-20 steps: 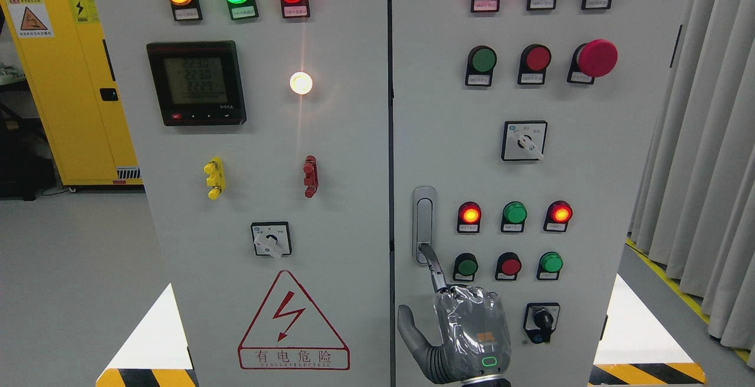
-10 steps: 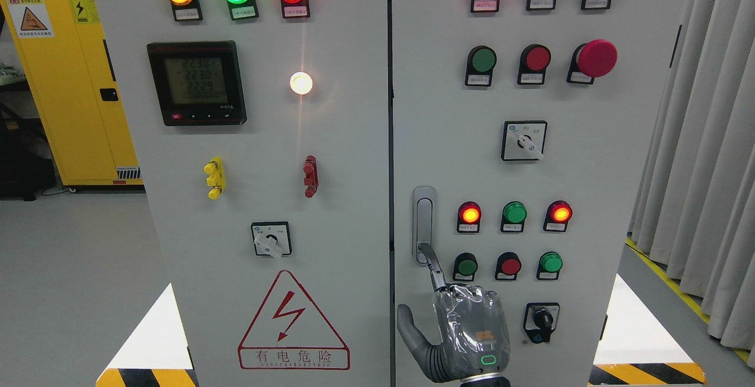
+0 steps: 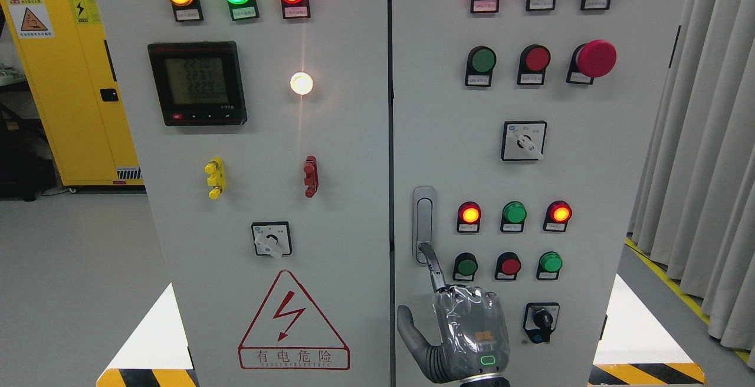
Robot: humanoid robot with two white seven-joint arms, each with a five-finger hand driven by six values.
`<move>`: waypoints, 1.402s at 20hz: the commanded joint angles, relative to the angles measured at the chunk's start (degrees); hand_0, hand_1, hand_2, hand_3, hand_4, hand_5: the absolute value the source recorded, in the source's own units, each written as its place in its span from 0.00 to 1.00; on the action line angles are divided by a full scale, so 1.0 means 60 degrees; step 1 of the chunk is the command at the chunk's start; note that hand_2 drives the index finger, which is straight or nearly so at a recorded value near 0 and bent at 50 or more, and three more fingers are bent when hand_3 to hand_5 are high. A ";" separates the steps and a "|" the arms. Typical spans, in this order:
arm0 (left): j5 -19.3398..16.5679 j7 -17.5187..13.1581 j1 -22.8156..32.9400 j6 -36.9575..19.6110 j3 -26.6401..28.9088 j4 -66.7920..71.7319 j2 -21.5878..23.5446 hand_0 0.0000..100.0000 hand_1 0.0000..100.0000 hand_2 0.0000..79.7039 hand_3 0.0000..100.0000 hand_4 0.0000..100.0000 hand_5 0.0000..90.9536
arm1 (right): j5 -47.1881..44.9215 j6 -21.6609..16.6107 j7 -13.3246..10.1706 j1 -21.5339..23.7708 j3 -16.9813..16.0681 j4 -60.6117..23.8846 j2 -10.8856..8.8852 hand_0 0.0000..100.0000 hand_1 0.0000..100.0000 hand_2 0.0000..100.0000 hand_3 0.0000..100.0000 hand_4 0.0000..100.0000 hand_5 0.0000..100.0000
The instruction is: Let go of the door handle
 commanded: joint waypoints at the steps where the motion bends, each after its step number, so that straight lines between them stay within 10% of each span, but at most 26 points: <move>1: 0.0000 0.0002 0.0000 -0.0002 0.0000 -0.0132 0.0000 0.12 0.56 0.00 0.00 0.00 0.00 | 0.0000 0.0005 0.0032 0.0022 0.0030 0.0019 0.0000 0.51 0.37 0.00 1.00 1.00 1.00; 28: 0.0000 0.0002 0.0000 -0.0002 0.0000 -0.0117 0.0000 0.12 0.56 0.00 0.00 0.00 0.00 | 0.0014 0.0093 0.0281 0.0168 0.0103 0.0048 0.0000 0.50 0.38 0.00 1.00 1.00 1.00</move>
